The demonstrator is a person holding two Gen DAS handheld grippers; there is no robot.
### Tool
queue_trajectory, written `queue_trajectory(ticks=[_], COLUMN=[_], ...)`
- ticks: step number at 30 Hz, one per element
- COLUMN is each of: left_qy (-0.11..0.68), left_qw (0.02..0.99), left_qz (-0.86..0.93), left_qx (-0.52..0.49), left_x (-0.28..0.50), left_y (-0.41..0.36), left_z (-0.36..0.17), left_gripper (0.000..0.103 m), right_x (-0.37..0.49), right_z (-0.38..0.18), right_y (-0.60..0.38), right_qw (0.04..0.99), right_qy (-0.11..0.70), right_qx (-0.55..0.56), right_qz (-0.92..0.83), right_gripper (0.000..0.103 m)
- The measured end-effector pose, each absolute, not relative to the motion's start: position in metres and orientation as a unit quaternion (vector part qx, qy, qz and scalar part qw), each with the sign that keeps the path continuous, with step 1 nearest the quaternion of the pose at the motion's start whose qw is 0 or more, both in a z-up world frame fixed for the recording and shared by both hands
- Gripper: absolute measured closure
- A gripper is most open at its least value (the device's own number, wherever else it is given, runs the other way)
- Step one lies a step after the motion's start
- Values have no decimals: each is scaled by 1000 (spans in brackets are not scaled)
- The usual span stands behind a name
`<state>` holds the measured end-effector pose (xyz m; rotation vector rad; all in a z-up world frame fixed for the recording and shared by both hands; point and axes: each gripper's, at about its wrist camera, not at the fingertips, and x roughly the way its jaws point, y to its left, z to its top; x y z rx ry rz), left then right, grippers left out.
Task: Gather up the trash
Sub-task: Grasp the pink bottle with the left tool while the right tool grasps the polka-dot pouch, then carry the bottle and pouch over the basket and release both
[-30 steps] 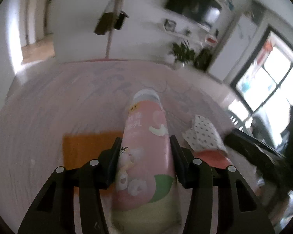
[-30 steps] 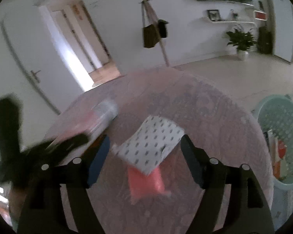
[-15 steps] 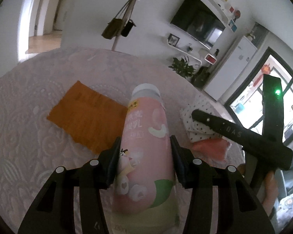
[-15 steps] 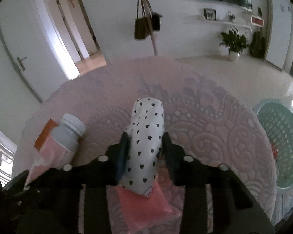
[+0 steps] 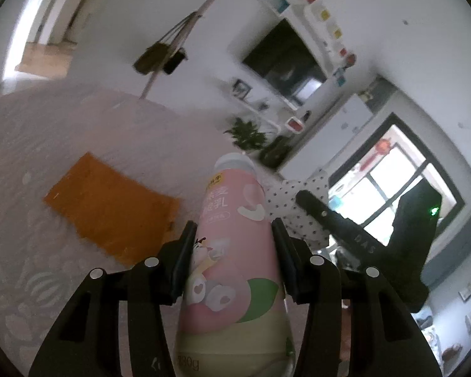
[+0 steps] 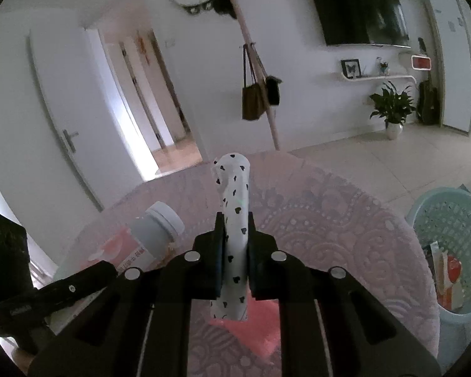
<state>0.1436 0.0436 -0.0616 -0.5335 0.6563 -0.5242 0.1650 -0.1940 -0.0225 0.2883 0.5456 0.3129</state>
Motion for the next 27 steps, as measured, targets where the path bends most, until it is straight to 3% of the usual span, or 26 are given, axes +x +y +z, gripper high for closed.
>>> queue_trajectory(ticks=[14, 27], left_qy=[316, 362], left_qw=[872, 834], left_qz=[-322, -389], left_qx=[-190, -151], left_x=[150, 208], left_y=[-58, -206], left_z=[-7, -10], left_gripper=[56, 56], right_x=[122, 122], right_z=[10, -41], right_y=[-304, -443], right_qw=[962, 937], right_qy=[207, 251], right_qx=[160, 229], right_qz=[70, -77], right_gripper=[93, 93])
